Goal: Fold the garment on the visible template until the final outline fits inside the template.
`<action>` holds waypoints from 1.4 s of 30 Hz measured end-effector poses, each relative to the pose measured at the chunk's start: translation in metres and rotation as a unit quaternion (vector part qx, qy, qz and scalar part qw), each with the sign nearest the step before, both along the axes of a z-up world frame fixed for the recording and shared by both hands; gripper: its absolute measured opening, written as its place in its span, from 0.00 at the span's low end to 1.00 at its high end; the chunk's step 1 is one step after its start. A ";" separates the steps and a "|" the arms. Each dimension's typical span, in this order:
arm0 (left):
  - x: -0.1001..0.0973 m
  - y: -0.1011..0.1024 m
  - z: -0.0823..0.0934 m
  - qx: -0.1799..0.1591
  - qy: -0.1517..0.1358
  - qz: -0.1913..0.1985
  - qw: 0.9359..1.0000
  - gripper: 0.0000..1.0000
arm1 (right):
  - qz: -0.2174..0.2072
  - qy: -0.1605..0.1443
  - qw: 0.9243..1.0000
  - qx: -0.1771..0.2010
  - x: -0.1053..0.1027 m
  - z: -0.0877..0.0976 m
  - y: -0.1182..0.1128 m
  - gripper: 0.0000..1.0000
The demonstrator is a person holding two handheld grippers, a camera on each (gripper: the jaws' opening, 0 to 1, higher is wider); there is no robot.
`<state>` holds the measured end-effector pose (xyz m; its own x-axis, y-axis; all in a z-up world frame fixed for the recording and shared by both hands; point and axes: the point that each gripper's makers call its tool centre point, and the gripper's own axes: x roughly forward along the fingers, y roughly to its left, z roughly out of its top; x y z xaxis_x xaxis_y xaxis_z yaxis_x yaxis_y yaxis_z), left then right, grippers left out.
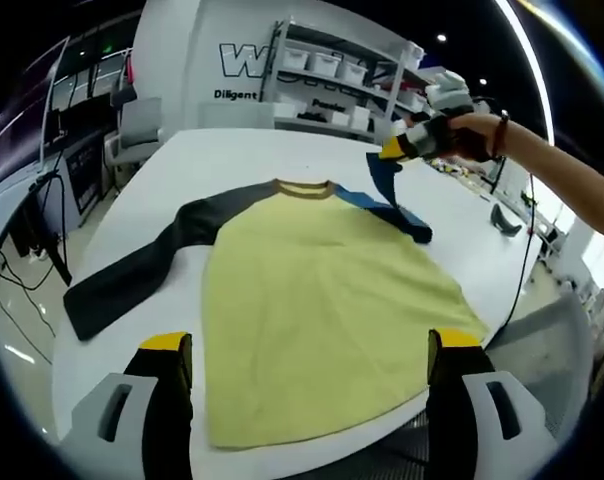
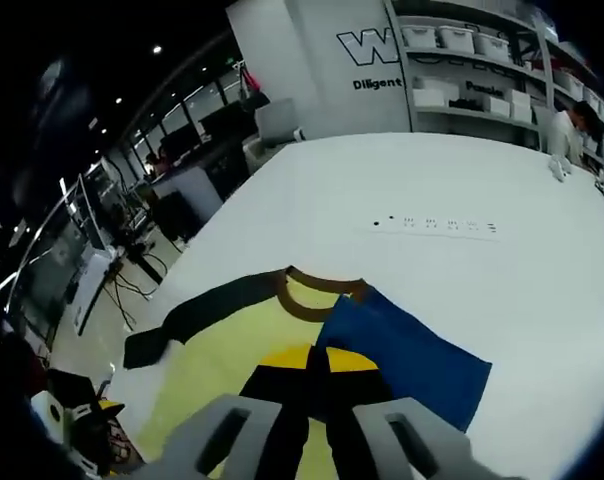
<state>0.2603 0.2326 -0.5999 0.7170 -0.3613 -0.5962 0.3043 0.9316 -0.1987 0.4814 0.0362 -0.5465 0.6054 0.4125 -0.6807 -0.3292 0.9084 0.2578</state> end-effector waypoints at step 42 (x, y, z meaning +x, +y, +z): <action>0.001 0.001 0.004 -0.015 -0.009 0.002 1.000 0.97 | 0.167 0.013 0.986 -0.002 -0.026 -0.047 0.181 0.01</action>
<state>0.2613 0.2338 -0.5955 0.7298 -0.3757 -0.5712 0.3040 0.9266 -0.2212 0.4556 0.2174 -0.5935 0.4178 0.5838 -0.6962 -0.6038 0.7510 0.2673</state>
